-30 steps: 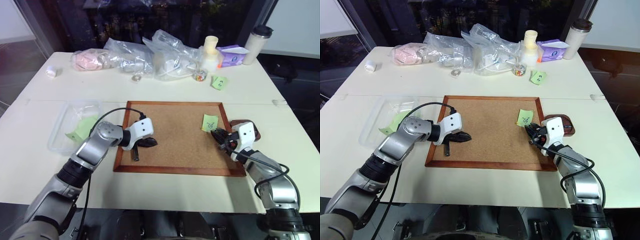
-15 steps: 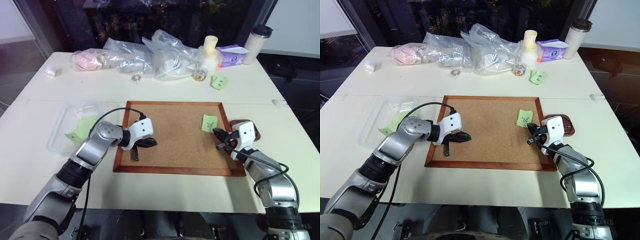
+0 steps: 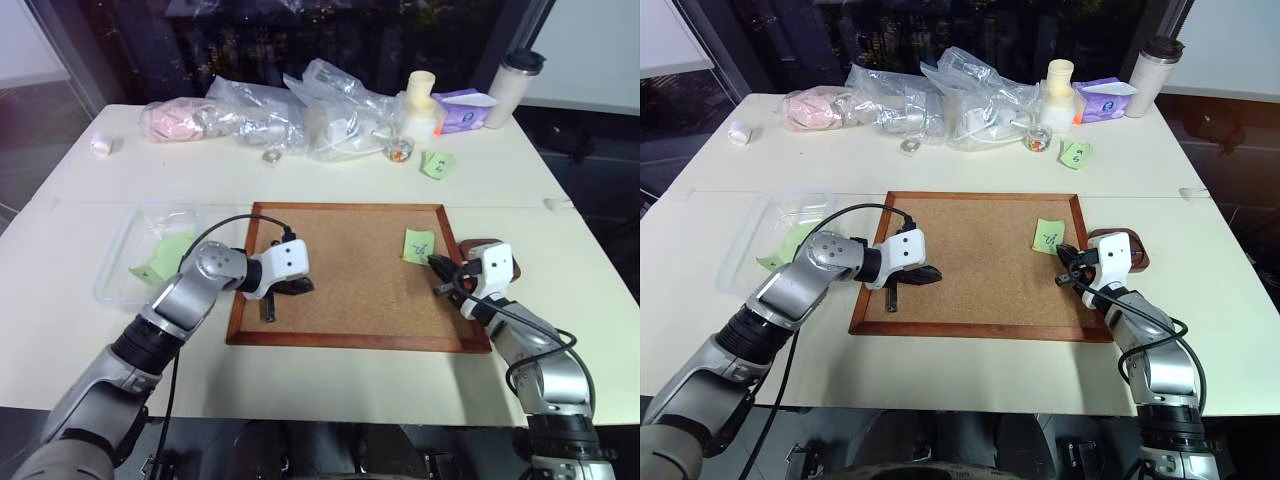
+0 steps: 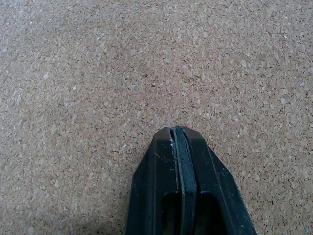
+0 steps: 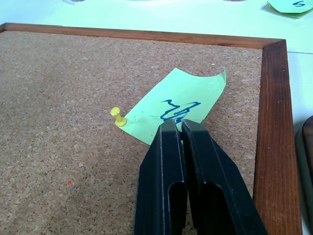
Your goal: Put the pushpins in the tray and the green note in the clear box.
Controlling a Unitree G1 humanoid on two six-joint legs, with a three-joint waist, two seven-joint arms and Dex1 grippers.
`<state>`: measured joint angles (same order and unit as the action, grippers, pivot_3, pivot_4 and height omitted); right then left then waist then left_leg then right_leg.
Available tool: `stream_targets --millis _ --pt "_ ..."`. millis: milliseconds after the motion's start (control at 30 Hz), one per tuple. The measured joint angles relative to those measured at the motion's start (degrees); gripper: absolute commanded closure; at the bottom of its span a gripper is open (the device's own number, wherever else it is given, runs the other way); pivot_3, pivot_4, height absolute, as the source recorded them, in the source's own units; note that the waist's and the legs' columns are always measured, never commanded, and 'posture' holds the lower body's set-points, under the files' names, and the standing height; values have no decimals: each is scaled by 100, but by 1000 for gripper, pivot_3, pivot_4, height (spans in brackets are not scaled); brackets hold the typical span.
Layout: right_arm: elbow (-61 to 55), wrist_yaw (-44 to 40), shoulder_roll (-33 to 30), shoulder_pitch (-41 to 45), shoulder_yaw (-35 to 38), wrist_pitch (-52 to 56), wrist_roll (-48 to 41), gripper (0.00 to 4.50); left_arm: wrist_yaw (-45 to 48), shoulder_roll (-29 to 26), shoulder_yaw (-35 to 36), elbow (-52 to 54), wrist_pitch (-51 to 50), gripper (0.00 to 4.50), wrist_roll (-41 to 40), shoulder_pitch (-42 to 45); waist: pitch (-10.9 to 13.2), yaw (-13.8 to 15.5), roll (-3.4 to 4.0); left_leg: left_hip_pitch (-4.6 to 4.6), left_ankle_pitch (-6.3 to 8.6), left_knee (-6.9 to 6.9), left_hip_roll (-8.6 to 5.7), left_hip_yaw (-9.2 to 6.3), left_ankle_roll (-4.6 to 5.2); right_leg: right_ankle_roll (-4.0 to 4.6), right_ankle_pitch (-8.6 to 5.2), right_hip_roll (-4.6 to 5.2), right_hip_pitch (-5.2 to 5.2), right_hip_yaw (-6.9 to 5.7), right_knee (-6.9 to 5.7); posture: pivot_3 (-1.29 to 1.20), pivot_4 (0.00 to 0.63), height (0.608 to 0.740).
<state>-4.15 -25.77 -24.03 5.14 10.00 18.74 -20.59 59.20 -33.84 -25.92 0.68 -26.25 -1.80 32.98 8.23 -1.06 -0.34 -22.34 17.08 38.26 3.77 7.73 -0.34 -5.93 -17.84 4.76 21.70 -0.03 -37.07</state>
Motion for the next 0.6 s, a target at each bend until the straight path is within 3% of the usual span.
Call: stream_targets --millis 600 --pt "-231 151 0 208 376 -37 -117 4388 20 -52 -6 0 30 4500 8 -17 -20 -16 -12 7 -1 -8 3 0 -2 0 0 -6 -1 0 0 0 150 735"
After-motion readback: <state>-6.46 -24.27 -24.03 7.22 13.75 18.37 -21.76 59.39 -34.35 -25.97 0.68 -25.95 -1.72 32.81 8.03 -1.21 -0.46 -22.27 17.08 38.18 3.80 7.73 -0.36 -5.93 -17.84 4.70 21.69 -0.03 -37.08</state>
